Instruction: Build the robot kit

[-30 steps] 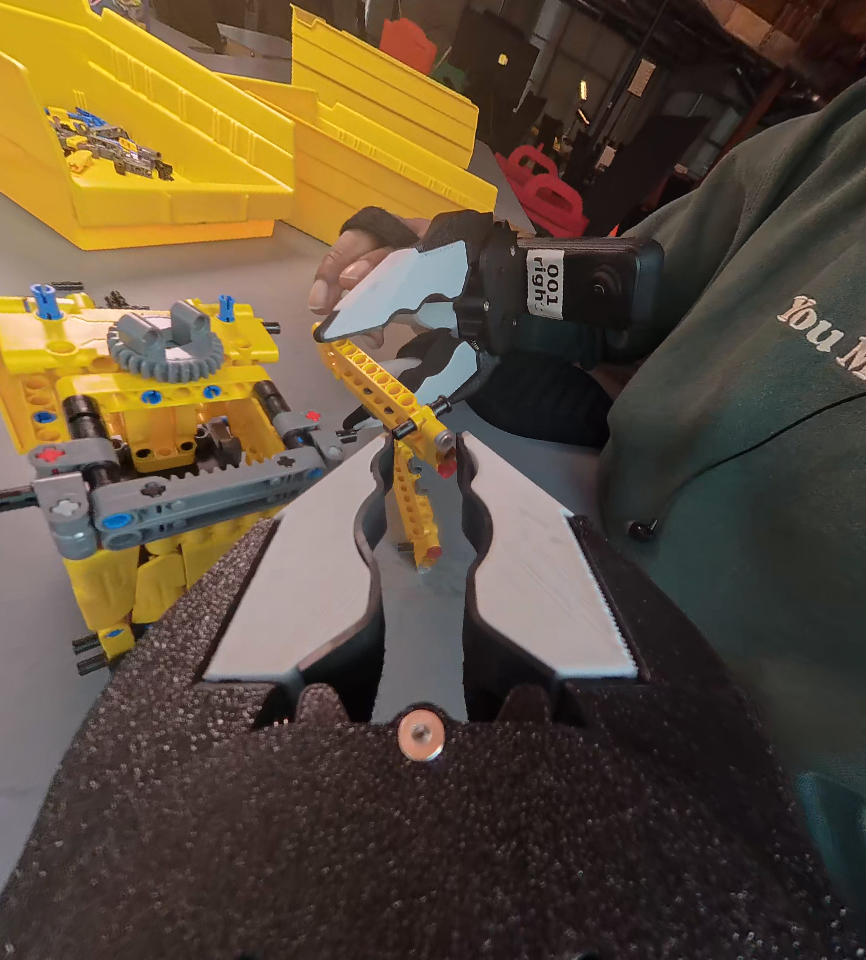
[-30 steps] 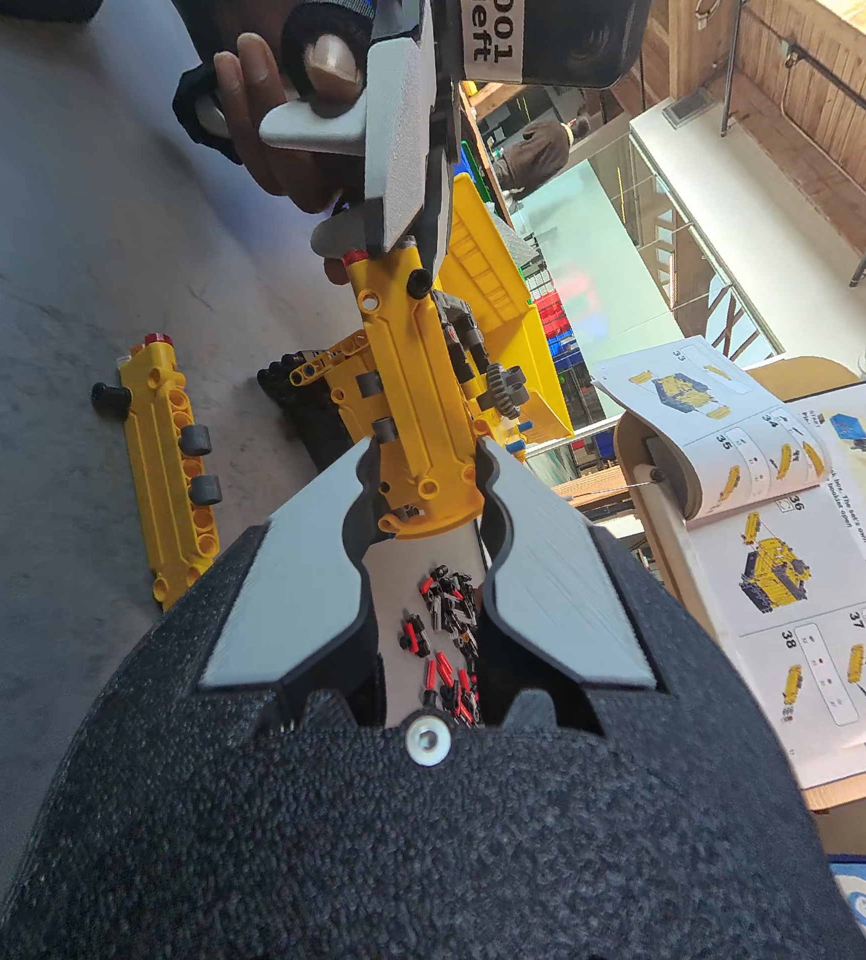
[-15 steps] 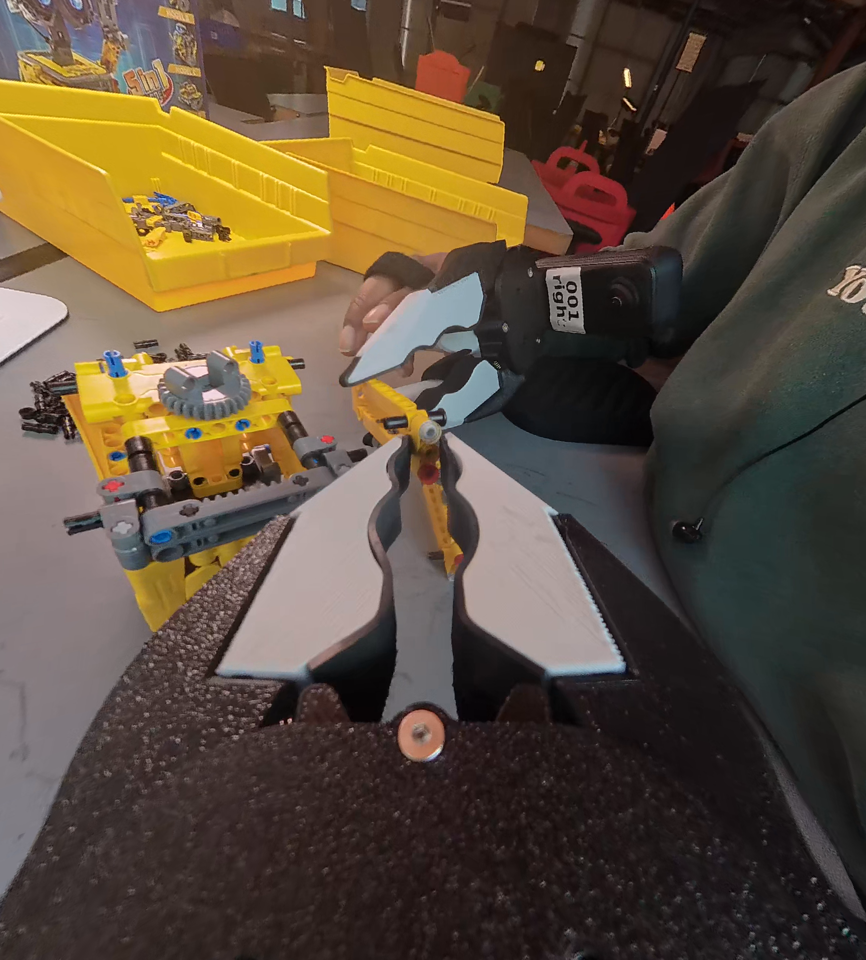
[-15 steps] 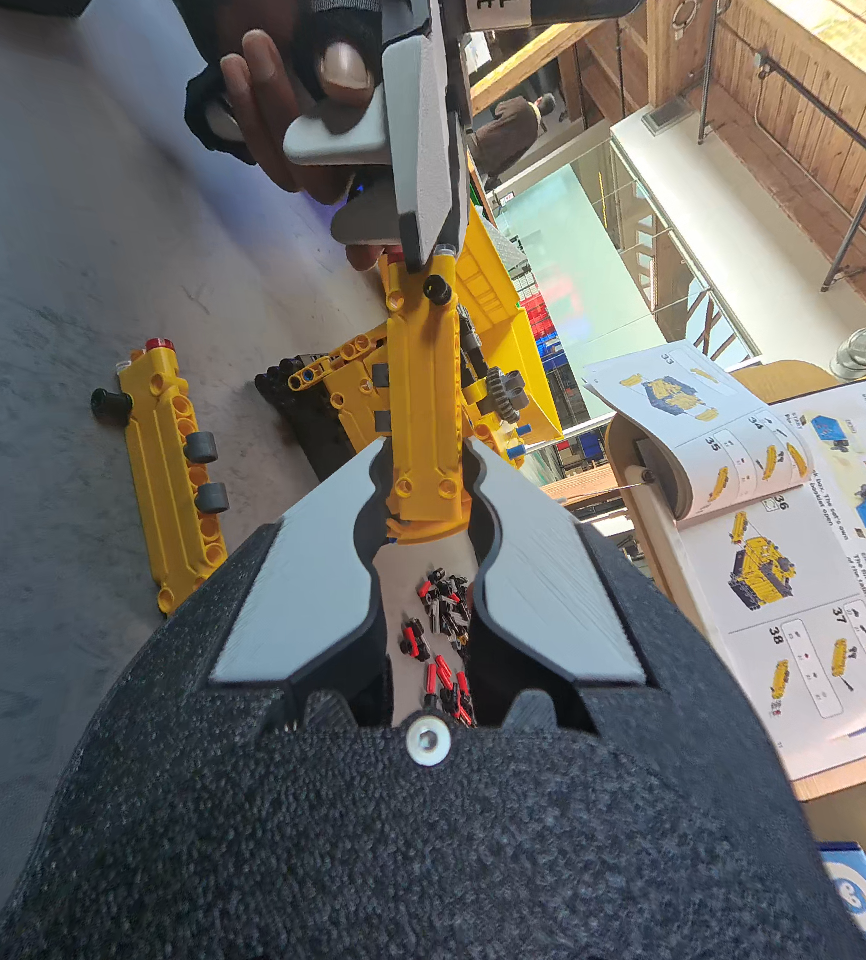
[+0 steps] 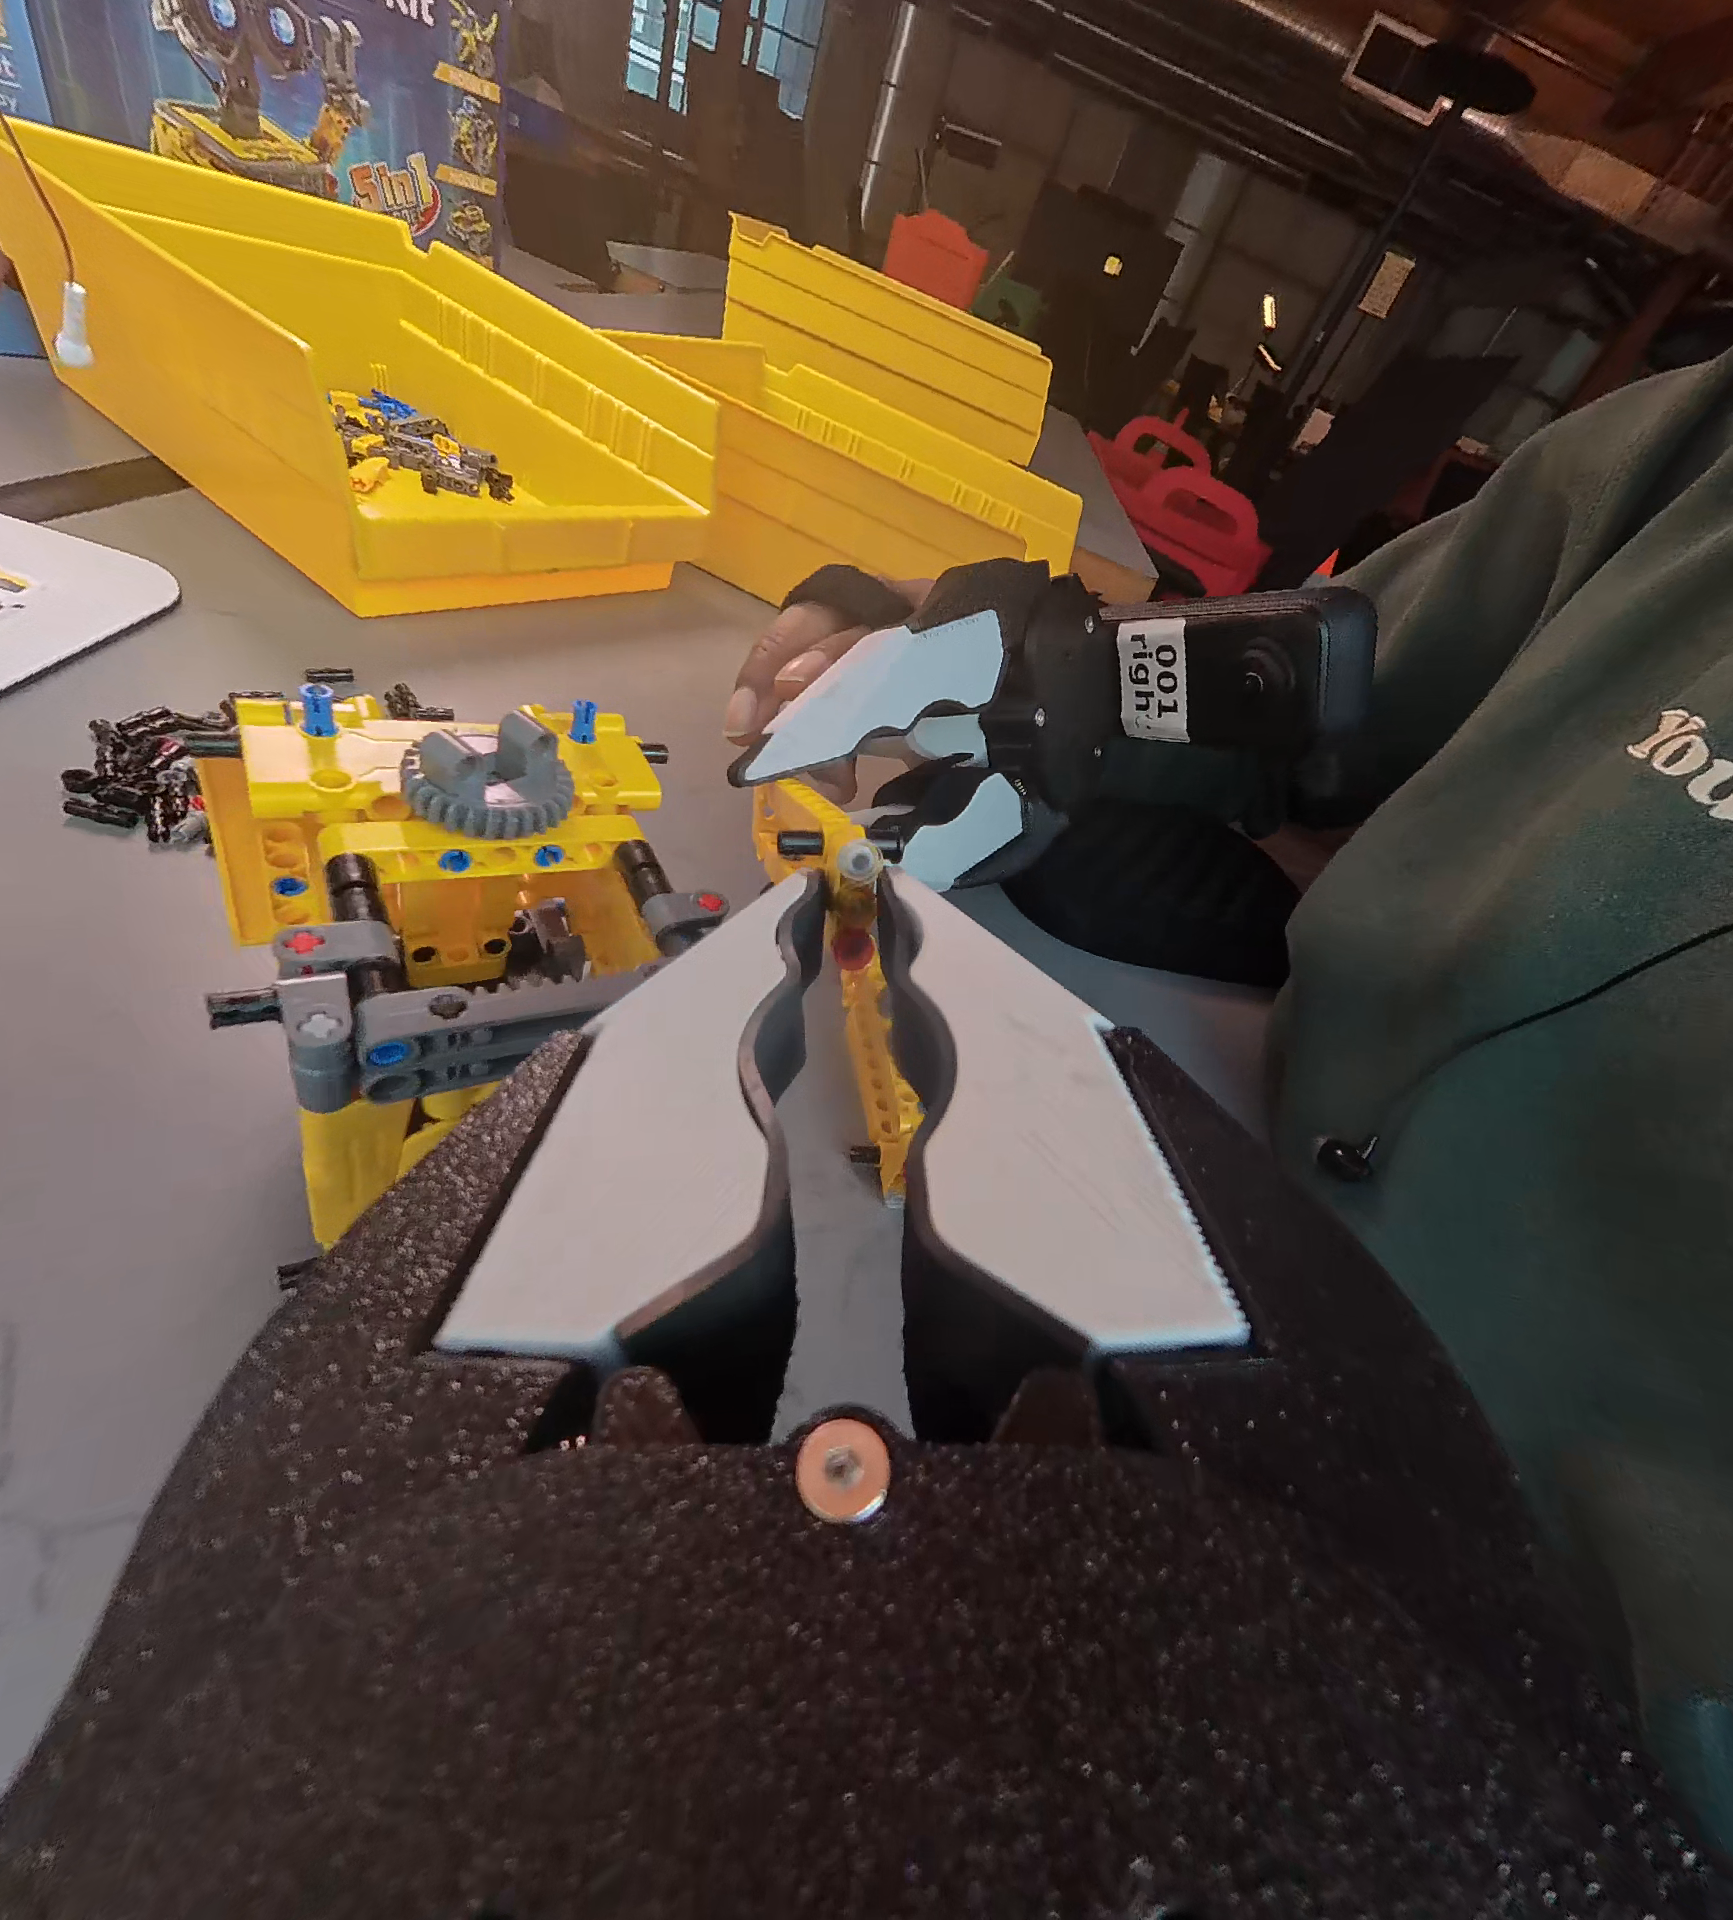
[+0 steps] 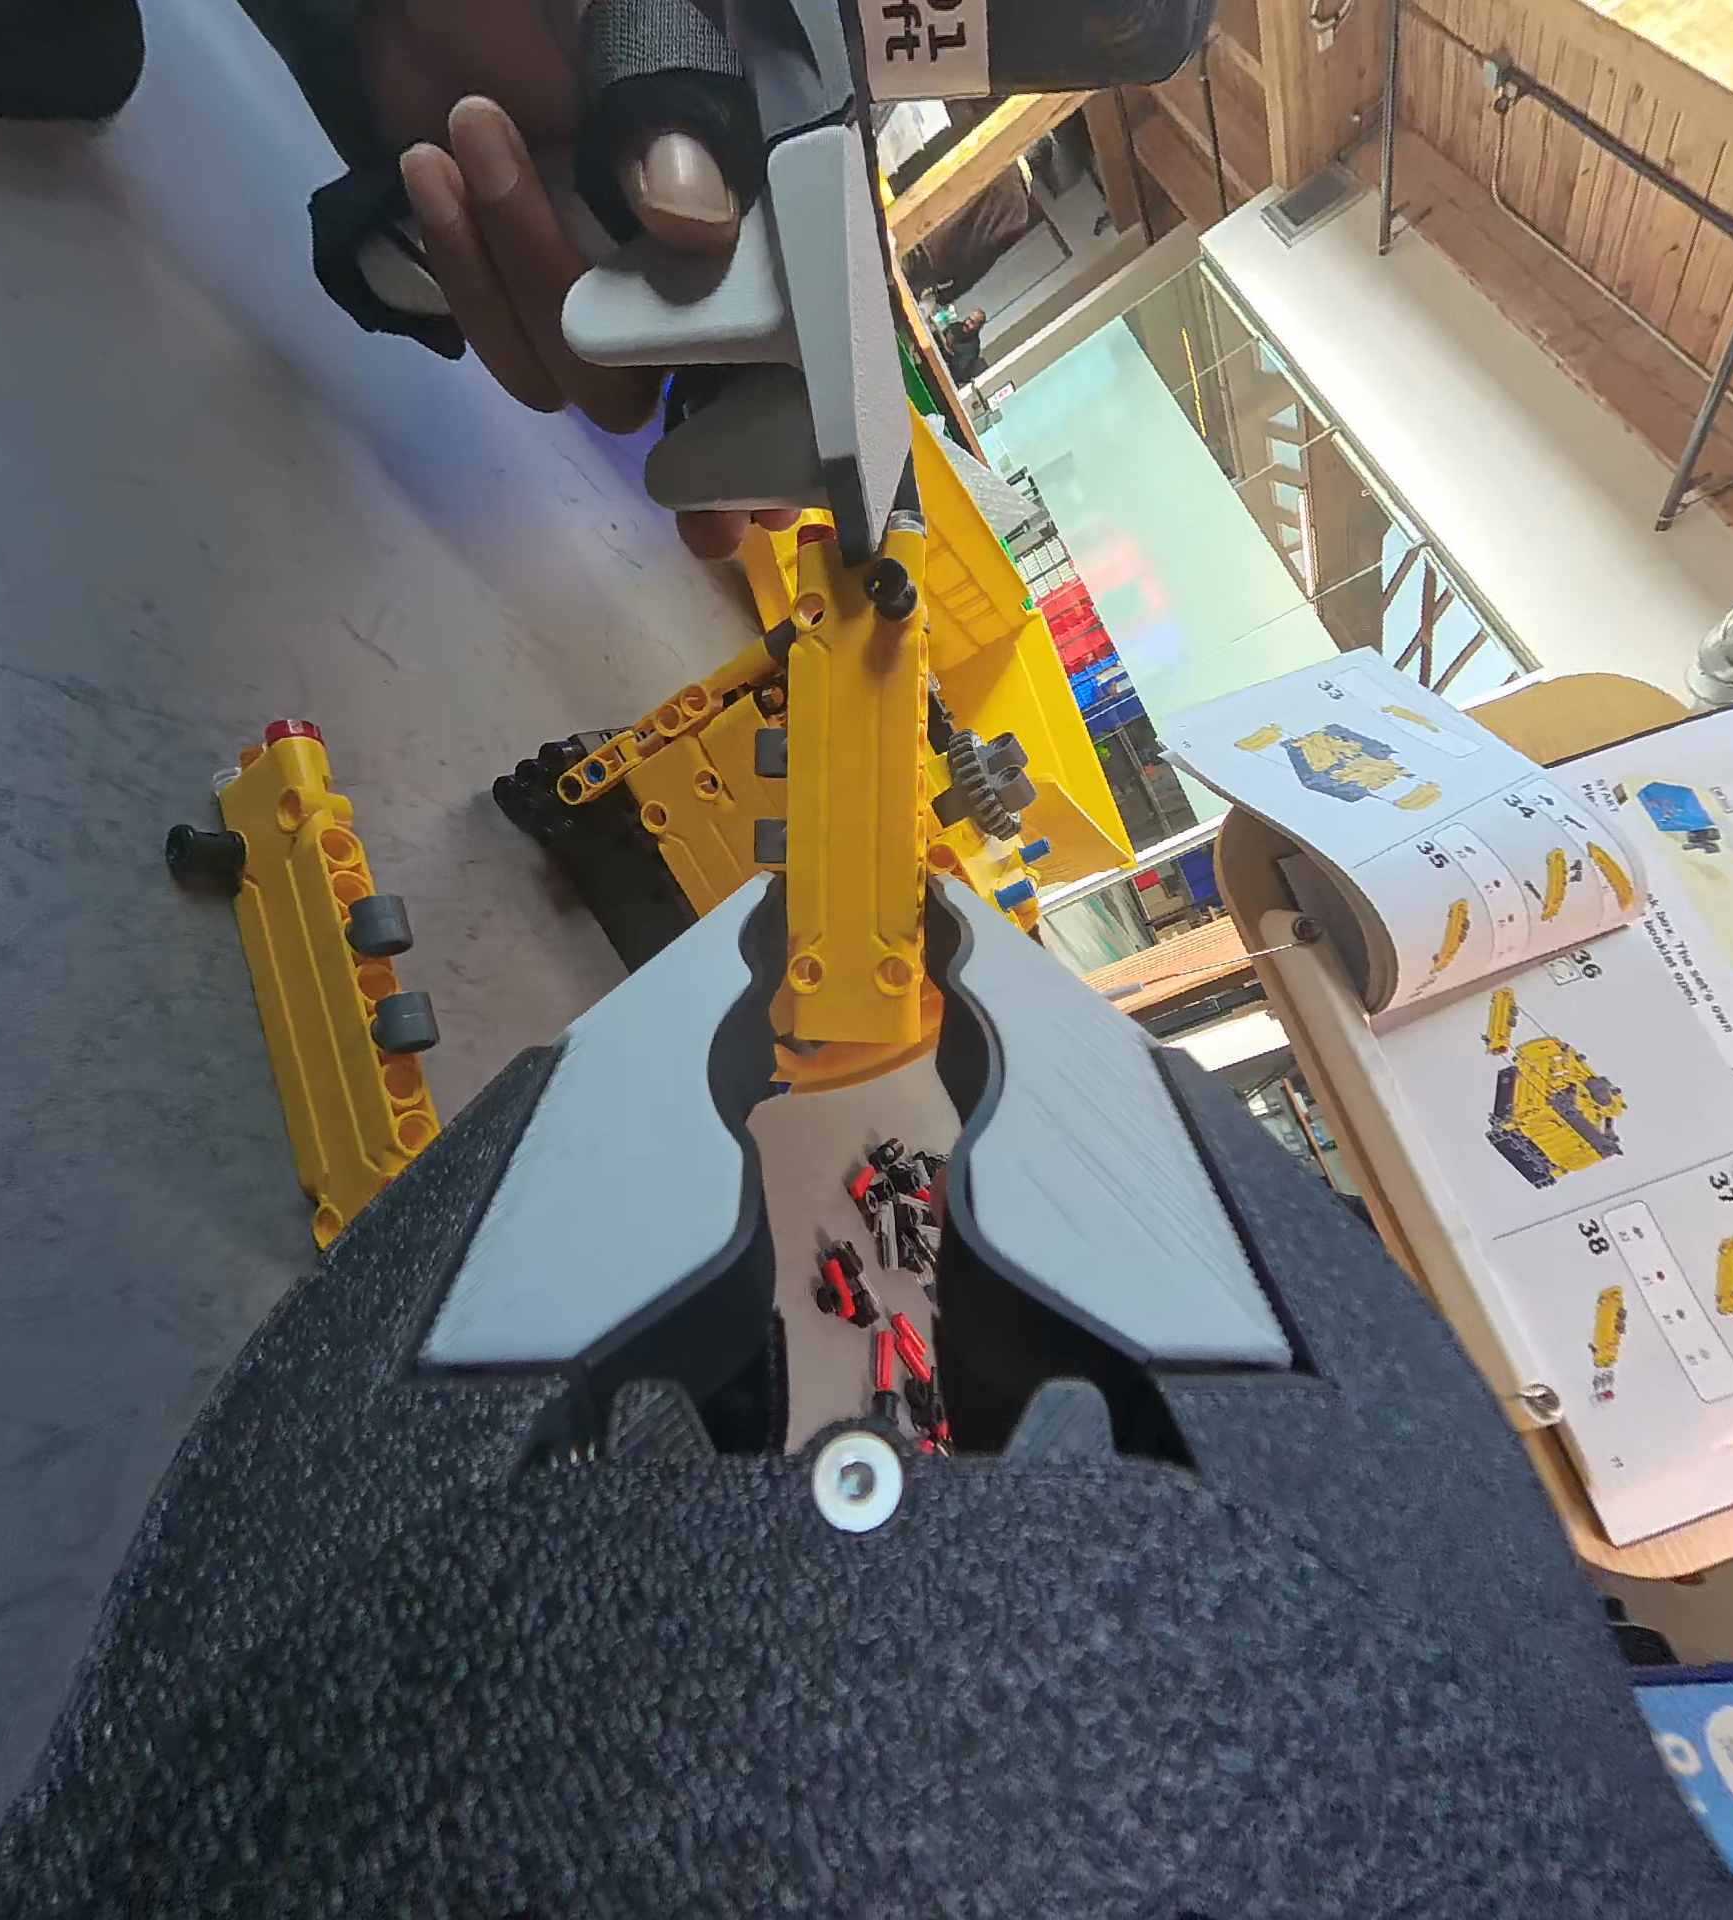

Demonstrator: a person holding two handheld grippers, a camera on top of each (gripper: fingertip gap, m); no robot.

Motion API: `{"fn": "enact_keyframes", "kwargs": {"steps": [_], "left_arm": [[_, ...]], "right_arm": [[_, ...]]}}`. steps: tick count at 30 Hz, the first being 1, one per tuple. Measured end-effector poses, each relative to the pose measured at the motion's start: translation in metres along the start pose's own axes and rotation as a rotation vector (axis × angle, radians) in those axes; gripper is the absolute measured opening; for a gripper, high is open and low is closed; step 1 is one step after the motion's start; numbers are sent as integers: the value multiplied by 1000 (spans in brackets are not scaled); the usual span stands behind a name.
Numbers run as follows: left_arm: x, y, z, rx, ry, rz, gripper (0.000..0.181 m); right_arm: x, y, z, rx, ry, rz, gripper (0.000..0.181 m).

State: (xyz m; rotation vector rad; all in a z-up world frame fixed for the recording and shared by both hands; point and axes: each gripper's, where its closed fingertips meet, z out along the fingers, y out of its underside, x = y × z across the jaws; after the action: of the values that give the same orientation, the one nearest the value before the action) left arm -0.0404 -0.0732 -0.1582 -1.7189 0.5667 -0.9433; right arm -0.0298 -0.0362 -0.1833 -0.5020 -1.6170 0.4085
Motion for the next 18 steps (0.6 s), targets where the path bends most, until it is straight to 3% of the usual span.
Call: {"fn": "enact_keyframes", "kwargs": {"steps": [5, 10, 18], "left_arm": [[-1, 2, -1, 2, -10, 33, 9], [2, 4, -1, -15, -12, 86, 22], [0, 6, 0, -23, -26, 97, 17]], "right_arm": [[-2, 0, 0, 6, -21, 37, 25], [3, -1, -2, 28, -31, 133, 25], [4, -2, -2, 48, -49, 212, 26]]}}
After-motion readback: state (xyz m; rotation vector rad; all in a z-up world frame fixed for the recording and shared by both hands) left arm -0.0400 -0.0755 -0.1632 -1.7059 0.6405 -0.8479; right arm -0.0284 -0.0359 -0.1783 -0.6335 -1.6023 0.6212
